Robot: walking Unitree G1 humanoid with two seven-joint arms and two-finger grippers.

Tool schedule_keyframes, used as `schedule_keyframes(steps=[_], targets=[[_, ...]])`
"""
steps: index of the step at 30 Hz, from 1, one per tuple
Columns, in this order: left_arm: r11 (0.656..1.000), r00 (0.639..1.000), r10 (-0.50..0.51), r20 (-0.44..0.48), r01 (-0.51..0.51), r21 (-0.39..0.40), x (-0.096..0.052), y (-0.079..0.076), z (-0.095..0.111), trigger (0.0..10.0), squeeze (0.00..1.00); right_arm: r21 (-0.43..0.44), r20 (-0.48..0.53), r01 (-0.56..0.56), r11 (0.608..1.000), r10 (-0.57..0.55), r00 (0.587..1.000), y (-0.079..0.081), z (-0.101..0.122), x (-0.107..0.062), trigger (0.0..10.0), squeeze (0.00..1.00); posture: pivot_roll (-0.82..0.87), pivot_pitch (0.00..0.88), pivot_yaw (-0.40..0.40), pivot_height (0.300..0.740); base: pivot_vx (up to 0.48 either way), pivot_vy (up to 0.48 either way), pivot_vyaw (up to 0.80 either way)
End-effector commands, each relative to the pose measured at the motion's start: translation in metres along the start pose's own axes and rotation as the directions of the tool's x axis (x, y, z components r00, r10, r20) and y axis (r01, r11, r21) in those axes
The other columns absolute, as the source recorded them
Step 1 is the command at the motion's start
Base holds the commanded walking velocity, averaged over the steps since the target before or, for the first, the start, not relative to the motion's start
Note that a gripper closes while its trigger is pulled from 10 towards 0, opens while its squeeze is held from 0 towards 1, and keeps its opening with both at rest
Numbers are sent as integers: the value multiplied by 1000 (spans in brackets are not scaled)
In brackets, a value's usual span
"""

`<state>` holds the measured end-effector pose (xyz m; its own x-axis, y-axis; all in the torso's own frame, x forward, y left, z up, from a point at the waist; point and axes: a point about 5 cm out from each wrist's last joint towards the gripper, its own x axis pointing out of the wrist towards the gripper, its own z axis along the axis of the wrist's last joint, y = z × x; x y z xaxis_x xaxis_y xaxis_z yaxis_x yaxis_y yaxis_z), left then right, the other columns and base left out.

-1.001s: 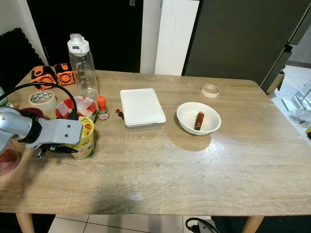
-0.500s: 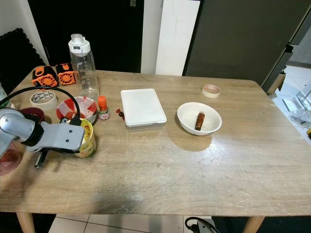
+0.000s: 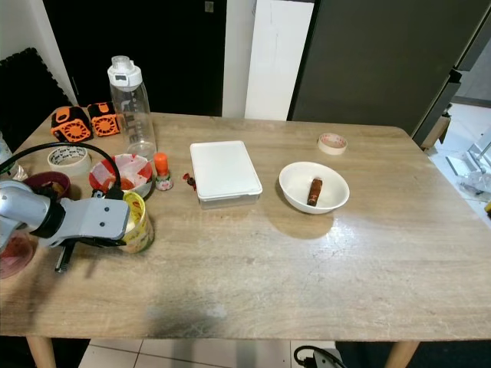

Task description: Restocking fridge

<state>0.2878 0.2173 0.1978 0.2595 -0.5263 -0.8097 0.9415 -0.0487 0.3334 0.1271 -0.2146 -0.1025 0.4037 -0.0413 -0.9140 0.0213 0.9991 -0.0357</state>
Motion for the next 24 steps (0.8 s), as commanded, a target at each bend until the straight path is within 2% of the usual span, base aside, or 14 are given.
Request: schedule_keyframes(steps=[1,7,11,16,24], targets=[[999,999,-41,-3,41,-23,6,-8,-4,10000,0,-3,-9,0,1000,0,1000,1,-4,0,10000,0,52,0,-38,740,0,0,0],[998,999,-53,5,53,-44,9,-15,-6,10000,0,-9,0,-14,1000,14,1000,16,2,2,10000,0,51,0,-39,740,0,0,0],[997,998,-56,8,56,-50,9,-17,-6,10000,0,-11,3,-19,1000,19,1000,19,4,3,10000,0,52,0,-42,740,0,0,0],[997,999,-50,11,51,-53,1,-19,-7,10000,0,-16,2,-19,1000,19,1000,20,4,3,10000,0,57,0,-45,740,-300,0,0],[999,992,-39,116,40,-8,-18,-18,12,10000,0,-18,0,-10,1000,10,1000,11,5,2,10000,0,60,0,-45,740,-319,0,0]])
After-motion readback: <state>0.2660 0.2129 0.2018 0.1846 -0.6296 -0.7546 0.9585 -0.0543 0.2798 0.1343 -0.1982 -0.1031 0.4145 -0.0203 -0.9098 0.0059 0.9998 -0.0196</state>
